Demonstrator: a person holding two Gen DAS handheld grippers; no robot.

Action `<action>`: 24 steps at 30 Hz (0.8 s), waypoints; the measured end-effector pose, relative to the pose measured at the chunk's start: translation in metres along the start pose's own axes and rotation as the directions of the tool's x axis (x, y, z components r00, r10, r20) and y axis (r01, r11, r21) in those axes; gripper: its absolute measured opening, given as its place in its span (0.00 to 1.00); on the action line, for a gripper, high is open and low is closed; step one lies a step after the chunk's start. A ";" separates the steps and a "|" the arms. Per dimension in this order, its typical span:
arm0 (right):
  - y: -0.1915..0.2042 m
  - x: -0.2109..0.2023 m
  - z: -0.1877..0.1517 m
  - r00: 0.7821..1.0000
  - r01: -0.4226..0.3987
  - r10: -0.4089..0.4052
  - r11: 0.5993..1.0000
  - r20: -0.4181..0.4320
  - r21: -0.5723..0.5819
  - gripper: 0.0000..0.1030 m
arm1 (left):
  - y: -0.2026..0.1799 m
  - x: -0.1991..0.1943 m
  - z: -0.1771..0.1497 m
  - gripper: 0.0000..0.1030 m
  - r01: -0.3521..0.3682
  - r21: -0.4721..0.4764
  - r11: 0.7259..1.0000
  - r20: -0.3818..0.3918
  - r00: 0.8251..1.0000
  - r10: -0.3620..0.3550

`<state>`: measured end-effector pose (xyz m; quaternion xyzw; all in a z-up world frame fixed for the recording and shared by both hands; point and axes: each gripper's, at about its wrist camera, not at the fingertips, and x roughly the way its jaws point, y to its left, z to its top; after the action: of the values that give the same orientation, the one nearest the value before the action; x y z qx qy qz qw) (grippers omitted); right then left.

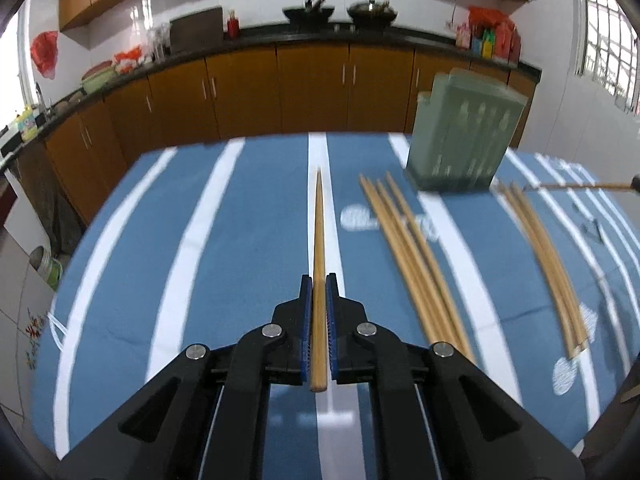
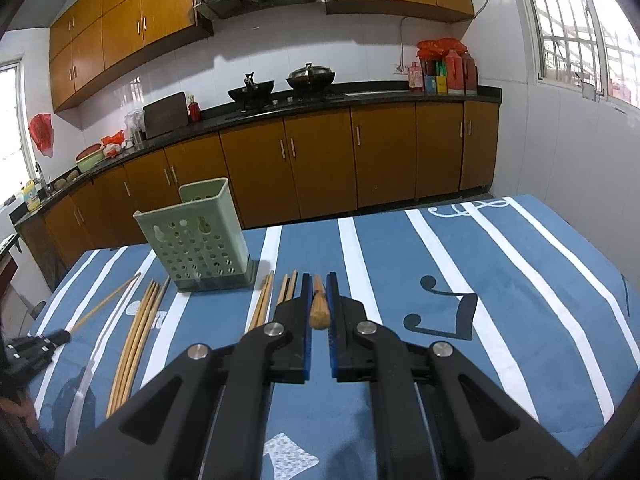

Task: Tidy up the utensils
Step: 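Lift the chopsticks upright with both tools and carry them toward the green holder, then lower both chopsticks into the green holder and open both tools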

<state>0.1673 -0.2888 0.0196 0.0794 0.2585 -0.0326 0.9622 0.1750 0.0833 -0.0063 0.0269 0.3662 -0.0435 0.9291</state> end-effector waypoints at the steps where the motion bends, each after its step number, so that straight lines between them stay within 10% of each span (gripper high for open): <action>1: 0.001 -0.001 0.001 1.000 -0.001 0.001 1.000 0.004 -0.002 0.08 | 0.001 -0.006 0.005 0.07 0.004 -0.005 1.000 0.019 1.000 -0.004; 24: 0.007 -0.033 0.089 0.973 -0.032 0.037 0.999 0.227 -0.023 0.07 | 0.020 -0.082 0.112 0.06 0.030 -0.109 0.994 0.333 0.943 0.008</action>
<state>0.1833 -0.2960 0.1128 0.0705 0.1454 -0.0223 0.9866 0.1934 0.0995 0.1323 -0.0355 0.2061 -0.0320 0.9774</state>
